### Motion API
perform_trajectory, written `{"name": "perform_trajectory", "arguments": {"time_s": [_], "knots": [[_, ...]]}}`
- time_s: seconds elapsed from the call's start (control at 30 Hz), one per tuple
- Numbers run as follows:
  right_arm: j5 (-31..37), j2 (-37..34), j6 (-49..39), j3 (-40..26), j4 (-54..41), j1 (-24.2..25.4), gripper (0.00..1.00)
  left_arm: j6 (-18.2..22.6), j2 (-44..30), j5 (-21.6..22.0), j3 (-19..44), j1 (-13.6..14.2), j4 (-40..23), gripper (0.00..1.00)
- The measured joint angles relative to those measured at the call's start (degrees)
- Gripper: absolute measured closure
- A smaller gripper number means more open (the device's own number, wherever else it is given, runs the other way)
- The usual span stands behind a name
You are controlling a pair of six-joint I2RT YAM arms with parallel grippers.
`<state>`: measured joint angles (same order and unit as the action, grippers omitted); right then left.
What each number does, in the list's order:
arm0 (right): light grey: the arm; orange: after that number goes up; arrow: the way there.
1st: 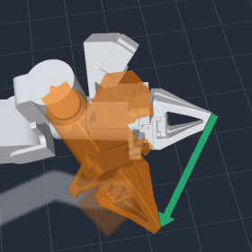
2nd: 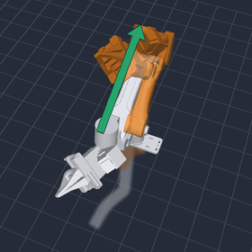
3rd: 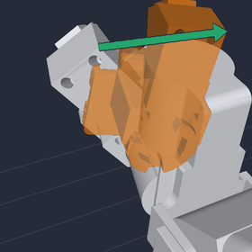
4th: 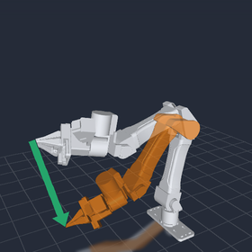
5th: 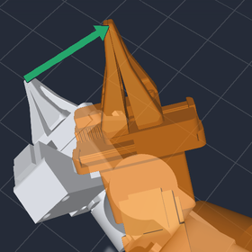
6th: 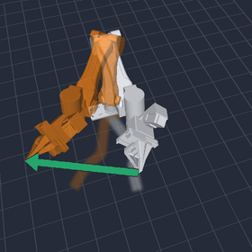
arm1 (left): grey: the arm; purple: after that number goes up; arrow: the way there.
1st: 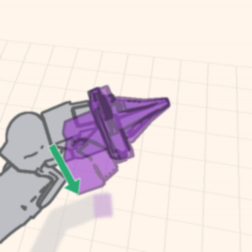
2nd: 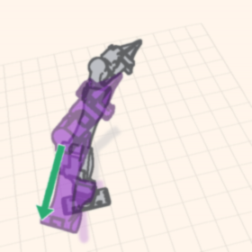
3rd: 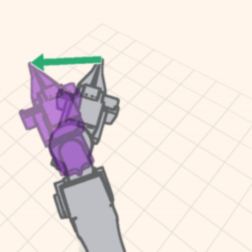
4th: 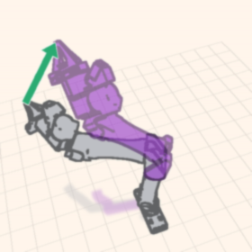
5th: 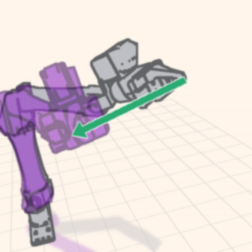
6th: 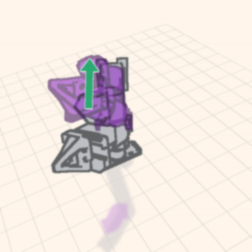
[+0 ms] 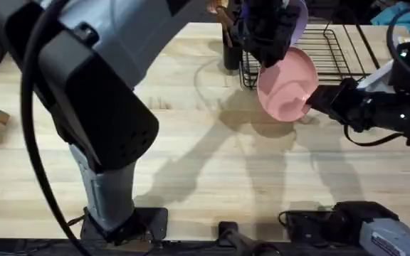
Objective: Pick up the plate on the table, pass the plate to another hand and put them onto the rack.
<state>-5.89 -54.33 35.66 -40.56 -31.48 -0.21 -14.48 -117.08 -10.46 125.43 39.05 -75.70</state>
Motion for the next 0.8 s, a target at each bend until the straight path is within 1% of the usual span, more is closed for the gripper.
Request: {"name": "perform_trajectory", "arguments": {"time_s": [0.13,0.2,0.23,0.3,0.33,0.47,0.53,0.63,0.67,0.73,0.8], "knots": [[-0.2,1.6,-1.6,0.0,-0.4,0.0,0.969,0.0,0.0,0.0,0.0,0.0,0.0,0.846],[-0.2,3.1,-2.9,0.0,-0.4,0.0,0.969,0.1,0.0,-0.1,0.0,0.0,0.0,0.772],[-0.2,8.1,-5.0,0.0,-0.4,0.0,0.97,0.2,0.0,-0.2,0.0,0.0,0.0,0.528],[-0.2,9.8,-5.8,0.0,-0.5,0.0,0.969,0.2,0.0,-0.3,0.0,0.0,0.0,0.477],[-0.2,12.0,-6.6,0.0,-0.5,0.0,0.969,0.2,0.0,-0.3,0.0,0.0,0.0,0.341],[-0.1,13.7,-7.5,0.0,-0.9,0.0,0.97,0.2,0.0,-0.3,0.0,0.0,0.0,0.164],[-0.1,14.2,-7.9,0.0,-0.8,0.0,0.97,0.2,0.0,-0.3,0.0,0.0,0.0,0.134],[-0.1,14.5,-8.7,0.0,-0.9,0.0,0.97,0.2,0.0,-0.3,0.0,0.0,0.0,0.118],[-0.1,14.5,-9.0,0.0,-0.9,0.0,0.97,0.2,0.0,-0.2,0.0,0.0,0.0,0.099],[-0.1,14.4,-9.3,0.0,-0.9,0.0,0.97,0.2,0.2,0.4,0.0,0.0,0.0,0.022],[-0.1,14.5,-9.7,0.0,-0.9,0.0,0.97,0.2,0.6,1.6,0.0,0.0,0.0,0.008]]}}
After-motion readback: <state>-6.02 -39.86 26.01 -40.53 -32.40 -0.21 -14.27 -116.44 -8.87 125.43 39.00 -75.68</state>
